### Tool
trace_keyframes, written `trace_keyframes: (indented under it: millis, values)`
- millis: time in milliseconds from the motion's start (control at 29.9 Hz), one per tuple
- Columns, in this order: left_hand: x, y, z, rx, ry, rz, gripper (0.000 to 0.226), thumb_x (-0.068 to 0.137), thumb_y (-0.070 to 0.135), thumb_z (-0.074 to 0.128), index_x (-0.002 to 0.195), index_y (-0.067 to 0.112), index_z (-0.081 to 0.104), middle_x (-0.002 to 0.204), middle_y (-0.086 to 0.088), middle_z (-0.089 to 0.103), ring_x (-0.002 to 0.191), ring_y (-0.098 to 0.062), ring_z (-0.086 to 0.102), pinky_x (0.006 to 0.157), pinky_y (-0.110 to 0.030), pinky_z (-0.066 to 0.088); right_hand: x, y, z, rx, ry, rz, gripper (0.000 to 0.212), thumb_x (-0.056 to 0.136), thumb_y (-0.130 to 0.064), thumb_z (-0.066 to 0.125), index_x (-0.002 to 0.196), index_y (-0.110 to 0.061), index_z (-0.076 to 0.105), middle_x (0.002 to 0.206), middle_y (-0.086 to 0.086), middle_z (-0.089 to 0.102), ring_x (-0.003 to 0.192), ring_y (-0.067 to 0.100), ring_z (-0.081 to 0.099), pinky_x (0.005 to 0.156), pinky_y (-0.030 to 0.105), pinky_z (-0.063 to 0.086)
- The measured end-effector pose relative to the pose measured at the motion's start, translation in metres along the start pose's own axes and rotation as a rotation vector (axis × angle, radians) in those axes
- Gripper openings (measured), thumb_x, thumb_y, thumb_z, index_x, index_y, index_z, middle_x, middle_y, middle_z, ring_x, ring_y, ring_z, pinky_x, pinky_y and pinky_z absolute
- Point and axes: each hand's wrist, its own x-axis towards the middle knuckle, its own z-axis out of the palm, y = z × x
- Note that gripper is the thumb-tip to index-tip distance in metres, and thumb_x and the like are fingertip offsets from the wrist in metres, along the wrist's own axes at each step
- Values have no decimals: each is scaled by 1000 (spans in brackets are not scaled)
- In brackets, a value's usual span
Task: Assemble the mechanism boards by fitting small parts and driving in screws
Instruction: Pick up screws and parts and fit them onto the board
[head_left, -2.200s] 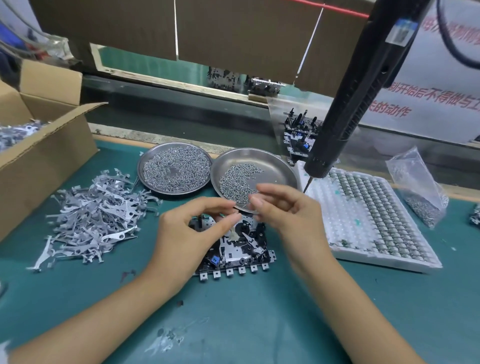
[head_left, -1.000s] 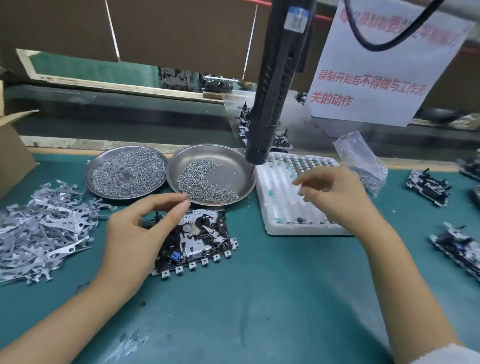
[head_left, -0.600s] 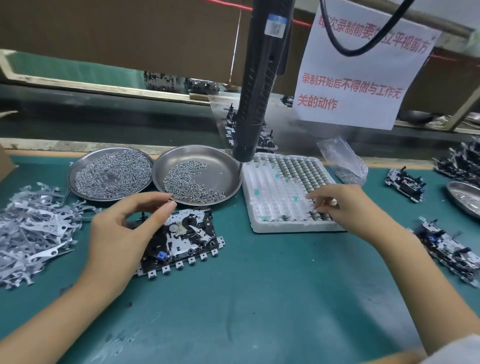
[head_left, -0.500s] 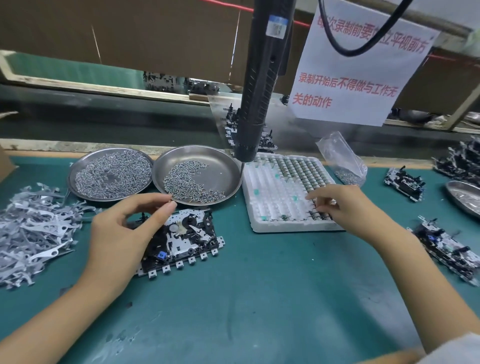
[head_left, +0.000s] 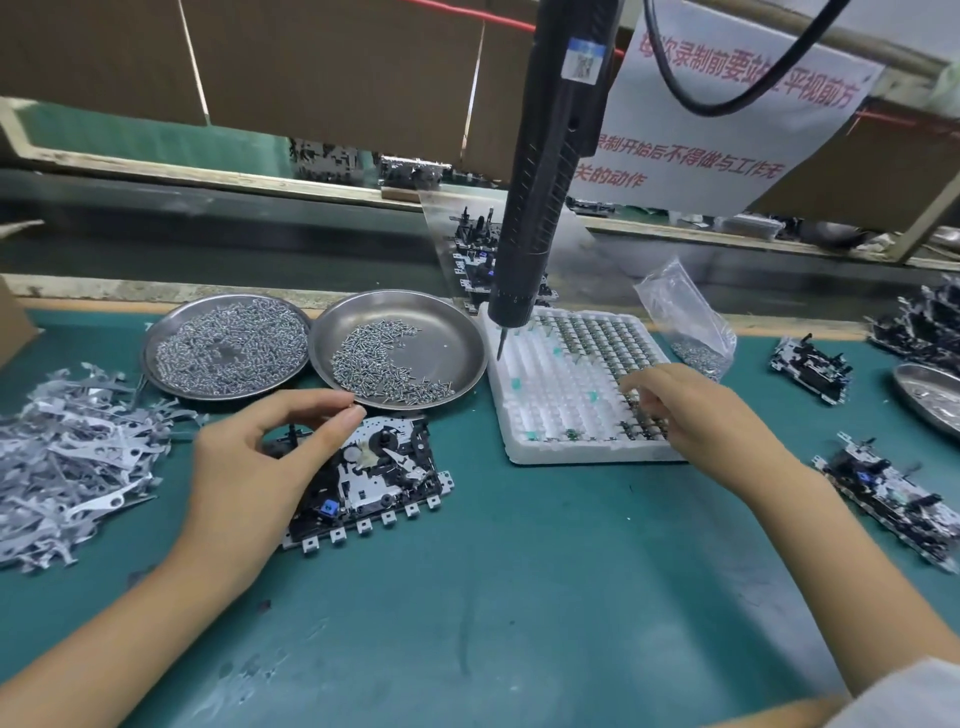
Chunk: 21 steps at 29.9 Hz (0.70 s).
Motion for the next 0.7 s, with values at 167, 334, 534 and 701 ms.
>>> trace_keyframes:
  millis: [167, 334, 534, 701]
  values:
    - [0, -1, 0, 12, -14, 14, 13, 69, 28, 74, 81, 33, 72, 78, 17, 72, 73, 4, 65, 71, -6, 47, -5, -35, -22, 729, 131, 55, 23, 92, 8, 52, 99, -10, 65, 92, 16, 61, 81, 20, 69, 70, 23, 54]
    - [-1, -2, -1, 15, -38, 1, 15, 68, 32, 75, 83, 35, 73, 80, 16, 73, 77, 1, 67, 74, -10, 49, 1, -112, -8, 1268, -139, -57, 14, 87, 5, 59, 93, -4, 69, 85, 7, 69, 82, 21, 72, 72, 20, 55]
    - [-1, -4, 0, 24, -69, 1, 19, 68, 34, 74, 87, 35, 73, 86, 18, 73, 85, 1, 67, 78, -10, 47, 24, -166, 23, 1433, -127, -55, 25, 85, 10, 60, 94, -11, 70, 96, -1, 71, 80, 13, 71, 75, 17, 54]
    - [0, -5, 0, 56, -120, 63, 18, 75, 29, 72, 92, 33, 74, 90, 15, 73, 89, -3, 66, 78, -11, 46, 23, -169, 37, 1442, -185, -90, 26, 85, 7, 62, 97, -14, 72, 84, 1, 75, 83, 11, 71, 76, 18, 53]
